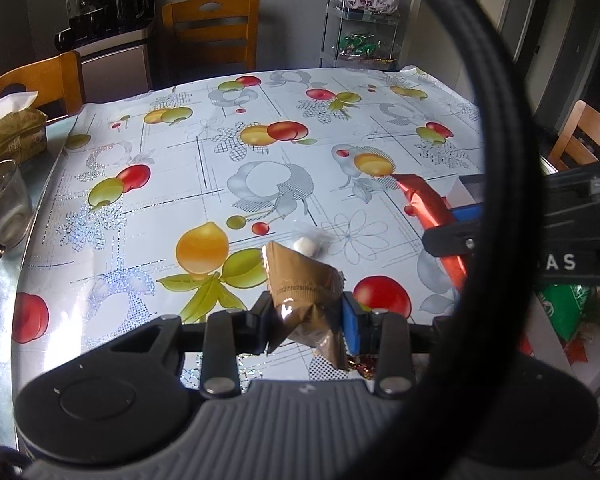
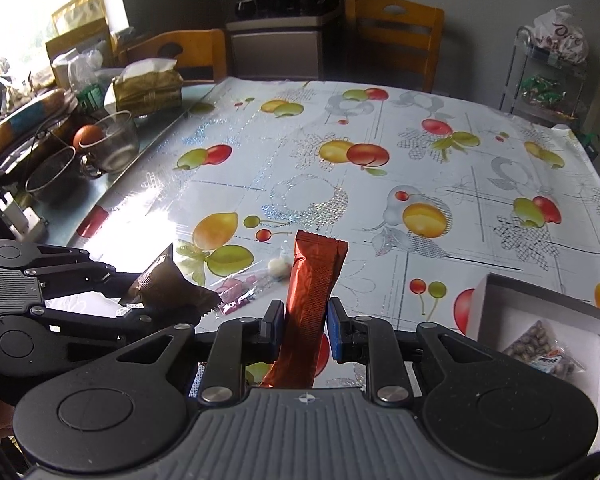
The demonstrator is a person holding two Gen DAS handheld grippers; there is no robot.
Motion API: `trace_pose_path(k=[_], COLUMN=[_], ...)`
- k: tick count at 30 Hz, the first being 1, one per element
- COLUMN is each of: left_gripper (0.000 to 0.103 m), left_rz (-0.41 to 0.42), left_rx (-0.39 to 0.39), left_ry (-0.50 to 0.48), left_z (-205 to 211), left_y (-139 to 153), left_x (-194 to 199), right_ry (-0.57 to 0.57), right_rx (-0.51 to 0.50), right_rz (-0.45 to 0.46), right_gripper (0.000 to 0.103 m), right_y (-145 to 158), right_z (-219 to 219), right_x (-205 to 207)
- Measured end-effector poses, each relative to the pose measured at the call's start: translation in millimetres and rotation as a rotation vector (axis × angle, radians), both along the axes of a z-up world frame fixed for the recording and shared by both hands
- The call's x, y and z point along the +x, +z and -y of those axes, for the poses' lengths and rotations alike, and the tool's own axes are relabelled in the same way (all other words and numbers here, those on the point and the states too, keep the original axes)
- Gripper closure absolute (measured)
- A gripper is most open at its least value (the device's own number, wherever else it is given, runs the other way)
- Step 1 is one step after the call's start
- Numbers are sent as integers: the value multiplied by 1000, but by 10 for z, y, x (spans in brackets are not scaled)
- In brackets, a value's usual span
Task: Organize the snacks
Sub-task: 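Lift the gold sweet with the left tool while the right tool lifts the red bar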
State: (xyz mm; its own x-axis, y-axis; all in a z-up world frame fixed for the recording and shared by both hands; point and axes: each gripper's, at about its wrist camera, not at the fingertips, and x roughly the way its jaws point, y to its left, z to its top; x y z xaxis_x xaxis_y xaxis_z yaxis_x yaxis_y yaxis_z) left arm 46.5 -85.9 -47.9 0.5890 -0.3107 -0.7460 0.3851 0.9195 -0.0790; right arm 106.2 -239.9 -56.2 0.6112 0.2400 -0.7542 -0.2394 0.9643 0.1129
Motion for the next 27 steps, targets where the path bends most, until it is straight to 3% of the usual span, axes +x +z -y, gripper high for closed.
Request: trace_pose_path(k=[27], left_gripper=[71], left_rz=[33], left_rx=[-21], left_ry=[-83], left_z=[420], left_y=[254], left_x=[-161], right_ry=[-137], right_rx=[55], right_rz=[74], right_gripper=[79], right_y=[247], right_z=[557], right_x=[-486])
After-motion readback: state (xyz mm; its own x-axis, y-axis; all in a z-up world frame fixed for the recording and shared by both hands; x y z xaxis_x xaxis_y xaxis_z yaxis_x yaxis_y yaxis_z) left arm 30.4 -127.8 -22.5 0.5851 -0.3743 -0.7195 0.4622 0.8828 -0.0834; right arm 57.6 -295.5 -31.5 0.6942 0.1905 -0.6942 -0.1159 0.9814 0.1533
